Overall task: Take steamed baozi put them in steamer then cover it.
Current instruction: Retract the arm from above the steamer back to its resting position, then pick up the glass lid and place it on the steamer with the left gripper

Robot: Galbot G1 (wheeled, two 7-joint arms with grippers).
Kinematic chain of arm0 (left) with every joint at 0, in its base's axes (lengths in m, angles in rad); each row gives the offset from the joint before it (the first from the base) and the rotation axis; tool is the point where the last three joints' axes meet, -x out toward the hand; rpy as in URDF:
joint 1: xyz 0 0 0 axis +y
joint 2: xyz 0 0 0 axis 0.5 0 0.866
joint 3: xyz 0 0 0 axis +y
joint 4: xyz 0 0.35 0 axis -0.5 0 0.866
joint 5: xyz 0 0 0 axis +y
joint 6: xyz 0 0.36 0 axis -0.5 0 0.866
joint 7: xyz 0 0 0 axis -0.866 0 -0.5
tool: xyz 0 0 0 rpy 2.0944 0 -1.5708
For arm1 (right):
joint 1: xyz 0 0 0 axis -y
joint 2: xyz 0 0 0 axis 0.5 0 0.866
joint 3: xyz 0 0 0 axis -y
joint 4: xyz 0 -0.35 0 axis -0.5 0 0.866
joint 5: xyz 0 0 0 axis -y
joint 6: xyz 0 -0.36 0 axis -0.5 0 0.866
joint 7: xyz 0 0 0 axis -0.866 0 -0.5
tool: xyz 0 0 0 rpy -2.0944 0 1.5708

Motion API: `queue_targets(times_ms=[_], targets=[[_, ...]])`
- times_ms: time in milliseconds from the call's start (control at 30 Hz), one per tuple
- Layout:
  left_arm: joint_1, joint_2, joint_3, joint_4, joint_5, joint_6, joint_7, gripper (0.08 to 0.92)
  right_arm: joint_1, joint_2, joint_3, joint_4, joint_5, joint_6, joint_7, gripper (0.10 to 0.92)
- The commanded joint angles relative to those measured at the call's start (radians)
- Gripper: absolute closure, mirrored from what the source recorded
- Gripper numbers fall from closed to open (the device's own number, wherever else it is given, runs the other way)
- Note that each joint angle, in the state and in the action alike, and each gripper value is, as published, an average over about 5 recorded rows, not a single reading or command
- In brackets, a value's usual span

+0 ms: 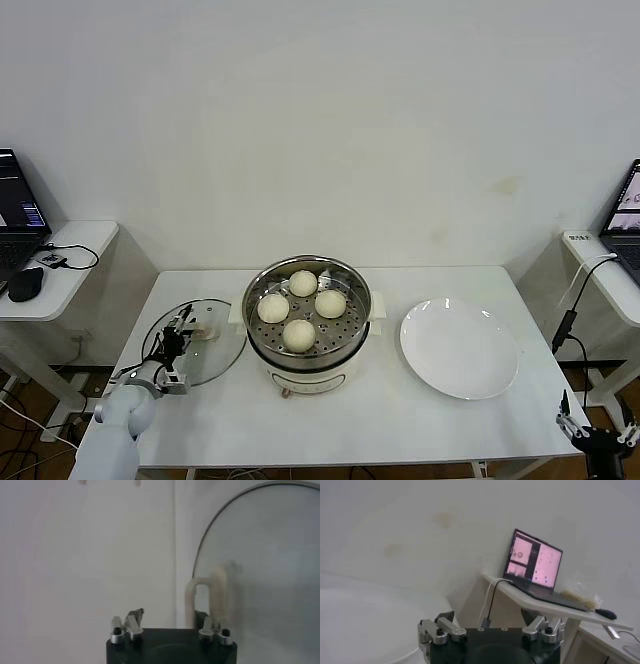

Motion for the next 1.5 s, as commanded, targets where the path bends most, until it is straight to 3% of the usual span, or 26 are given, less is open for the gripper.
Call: queue_targets(times_ms=[33,233,433,633,1100,1300,1500], targets=[[-0.006,-0.010,-0.001,0.018,0.014,0.004,-0.006,0.560,0.000,0.002,-0.005,-0.001,0.006,-0.002,0.002,0.203],[0.027,-0.017,-0.016,-0.017,0.025,0.008,-0.055,0.733,0.003,0.000,-0.010,-0.001,0.007,-0.001,0.001,0.203],[0.130,-0.016,-0.060,-0.193,0.047,0.043,-0.092,0.865,0.003,0.003,-0.026,0.001,0.004,0.000,0.000,0.203],[0.211,0.016,-0.108,-0.370,0.018,0.102,-0.062,0.868,-0.001,0.000,-0.038,0.010,0.000,0.001,-0.003,0.203],[0.329,0.134,-0.234,-0.768,-0.112,0.241,0.152,0.868,-0.004,-0.007,-0.067,0.017,-0.018,0.015,-0.009,0.203],[0.340,0.173,-0.144,-0.883,-0.239,0.317,0.205,0.868,-0.009,0.006,-0.100,0.017,-0.072,0.044,-0.006,0.203],[0.296,0.207,0.051,-0.948,-0.267,0.388,0.211,0.868,0.009,0.034,-0.153,0.009,-0.132,0.061,0.001,0.202]])
